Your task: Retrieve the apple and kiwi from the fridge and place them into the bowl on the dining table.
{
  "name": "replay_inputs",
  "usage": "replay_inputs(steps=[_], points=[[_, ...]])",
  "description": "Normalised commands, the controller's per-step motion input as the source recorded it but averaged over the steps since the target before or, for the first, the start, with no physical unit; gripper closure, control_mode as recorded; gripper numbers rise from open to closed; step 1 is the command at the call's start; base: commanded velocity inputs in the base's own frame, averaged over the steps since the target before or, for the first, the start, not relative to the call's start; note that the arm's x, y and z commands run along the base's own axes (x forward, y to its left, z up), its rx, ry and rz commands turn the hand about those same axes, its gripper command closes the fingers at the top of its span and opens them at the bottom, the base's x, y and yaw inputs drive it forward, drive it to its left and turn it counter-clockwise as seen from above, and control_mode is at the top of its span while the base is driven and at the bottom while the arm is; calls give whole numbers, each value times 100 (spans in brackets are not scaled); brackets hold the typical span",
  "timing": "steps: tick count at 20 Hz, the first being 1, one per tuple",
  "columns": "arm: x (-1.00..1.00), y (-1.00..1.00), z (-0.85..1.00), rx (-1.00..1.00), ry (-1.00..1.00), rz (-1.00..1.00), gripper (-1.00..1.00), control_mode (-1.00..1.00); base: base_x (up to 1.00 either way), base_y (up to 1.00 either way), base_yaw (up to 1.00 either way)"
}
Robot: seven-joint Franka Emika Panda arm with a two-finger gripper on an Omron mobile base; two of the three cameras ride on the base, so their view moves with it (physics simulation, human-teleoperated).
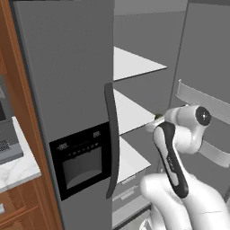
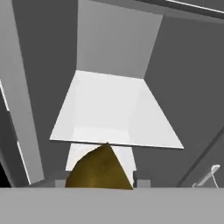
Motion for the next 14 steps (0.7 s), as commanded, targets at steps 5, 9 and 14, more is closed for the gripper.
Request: replay_inputs(steps=[5, 9, 14], points=[[-92, -25, 61, 0, 19, 0, 100, -100, 0, 0, 0], [-80, -17, 10, 0, 5, -1, 100, -100, 0, 0, 0], [-65, -15, 12, 0, 8, -9, 100, -100, 0, 0, 0]])
